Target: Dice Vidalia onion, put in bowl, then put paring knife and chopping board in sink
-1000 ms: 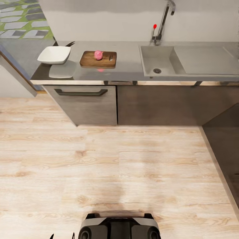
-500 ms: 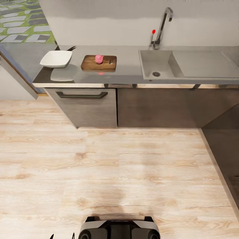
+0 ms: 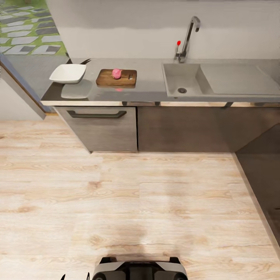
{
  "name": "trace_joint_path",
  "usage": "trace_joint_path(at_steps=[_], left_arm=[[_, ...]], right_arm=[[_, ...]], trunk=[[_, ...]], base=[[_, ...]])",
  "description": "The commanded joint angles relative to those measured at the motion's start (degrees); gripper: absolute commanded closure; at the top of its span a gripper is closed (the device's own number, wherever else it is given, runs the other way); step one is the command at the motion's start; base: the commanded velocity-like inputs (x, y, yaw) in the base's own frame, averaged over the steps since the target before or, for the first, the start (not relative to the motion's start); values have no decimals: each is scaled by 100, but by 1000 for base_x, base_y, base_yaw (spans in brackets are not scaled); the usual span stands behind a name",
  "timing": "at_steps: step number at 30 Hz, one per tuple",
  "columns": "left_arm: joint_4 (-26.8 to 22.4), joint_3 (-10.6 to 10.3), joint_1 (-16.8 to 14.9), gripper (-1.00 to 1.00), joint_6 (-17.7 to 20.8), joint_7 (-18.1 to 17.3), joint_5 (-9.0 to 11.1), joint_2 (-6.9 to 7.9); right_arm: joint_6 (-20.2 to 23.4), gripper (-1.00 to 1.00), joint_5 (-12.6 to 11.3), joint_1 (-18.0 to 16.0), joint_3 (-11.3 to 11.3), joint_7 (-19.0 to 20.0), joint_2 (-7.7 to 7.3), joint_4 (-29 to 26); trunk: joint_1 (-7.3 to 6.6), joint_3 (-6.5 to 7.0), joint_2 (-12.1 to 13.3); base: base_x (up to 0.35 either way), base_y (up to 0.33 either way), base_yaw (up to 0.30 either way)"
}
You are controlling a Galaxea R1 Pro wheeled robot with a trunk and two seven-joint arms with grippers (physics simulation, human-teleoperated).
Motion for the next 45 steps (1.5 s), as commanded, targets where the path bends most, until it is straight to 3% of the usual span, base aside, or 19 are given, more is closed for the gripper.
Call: trace_joint_path(at_steps=[1, 9, 45], left_arm=[[22, -46, -7, -100, -25, 23, 22, -7], [22, -43, -7, -100, -25, 23, 22, -8], [22, -43, -7, -100, -25, 23, 22, -9]], right_arm=[[-24, -100, -60, -3, 38, 7, -6, 4], [-24, -100, -54, -2, 38, 7, -4, 13], [-22, -100, -53, -4, 38, 7, 12, 85]], trunk=[[3, 3, -8], [3, 76, -8], [794, -244, -1452]], base=[[0, 0, 0], [0, 0, 0], [0, 0, 0]])
